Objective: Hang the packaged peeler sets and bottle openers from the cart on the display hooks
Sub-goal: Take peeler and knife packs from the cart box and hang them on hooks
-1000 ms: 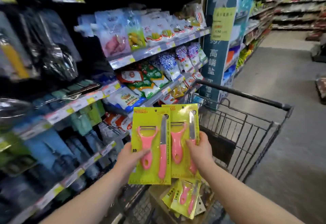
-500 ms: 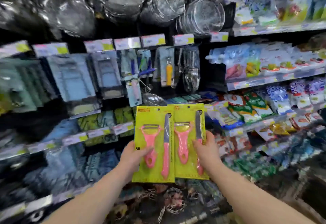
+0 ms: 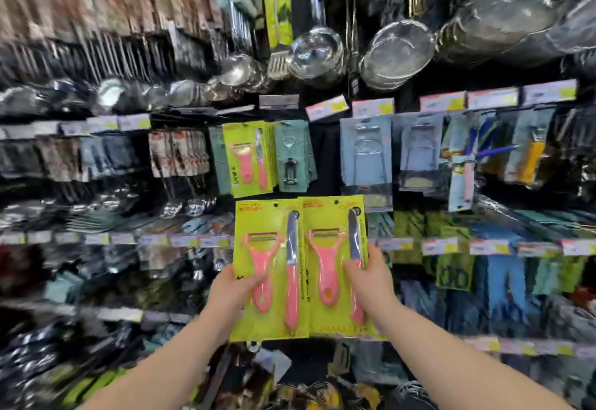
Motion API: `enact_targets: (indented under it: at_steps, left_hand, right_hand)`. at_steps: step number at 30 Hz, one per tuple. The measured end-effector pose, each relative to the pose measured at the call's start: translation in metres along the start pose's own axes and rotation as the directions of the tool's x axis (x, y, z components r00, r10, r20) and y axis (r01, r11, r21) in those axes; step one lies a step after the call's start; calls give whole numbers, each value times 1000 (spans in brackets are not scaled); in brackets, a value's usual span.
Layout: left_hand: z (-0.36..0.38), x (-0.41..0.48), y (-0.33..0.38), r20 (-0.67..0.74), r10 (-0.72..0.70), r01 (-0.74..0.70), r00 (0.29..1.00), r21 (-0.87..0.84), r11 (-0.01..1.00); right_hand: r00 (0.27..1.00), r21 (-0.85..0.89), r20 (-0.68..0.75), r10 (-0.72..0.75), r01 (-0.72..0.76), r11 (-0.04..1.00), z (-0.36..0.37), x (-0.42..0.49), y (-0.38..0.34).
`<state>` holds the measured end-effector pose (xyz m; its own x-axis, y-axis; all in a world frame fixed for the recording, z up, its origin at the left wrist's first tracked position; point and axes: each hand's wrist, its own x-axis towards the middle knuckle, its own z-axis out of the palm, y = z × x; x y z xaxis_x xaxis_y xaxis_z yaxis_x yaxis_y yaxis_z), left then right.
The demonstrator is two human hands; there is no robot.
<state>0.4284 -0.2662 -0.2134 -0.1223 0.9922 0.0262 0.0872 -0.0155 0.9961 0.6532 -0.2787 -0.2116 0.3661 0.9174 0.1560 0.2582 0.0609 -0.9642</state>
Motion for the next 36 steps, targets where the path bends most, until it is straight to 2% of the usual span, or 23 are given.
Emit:
enact_targets:
  at_steps: [5, 10, 15, 28, 36]
  left_hand:
    - [-69, 17, 6, -99, 34, -43, 995, -94, 995]
    - [-95, 40, 15, -143, 82, -101, 986, -130, 986]
    - [-117, 81, 26, -192, 120, -145, 974, -122, 982]
    - [-122, 229, 57, -249, 189, -208, 950, -53, 977]
    - [-123, 277, 53, -248, 162, -188, 955, -85, 978]
  right_hand:
    - [995, -38, 74, -62, 65, 997, 72, 0, -35]
    - [985, -57, 116, -131, 138, 989, 110, 24, -59]
    - [976, 3, 123, -180, 181, 983, 152, 67, -73]
    - [945, 79, 153, -290, 281, 956, 232, 223, -120]
    - [936, 68, 121, -332, 326, 943, 266, 268, -129]
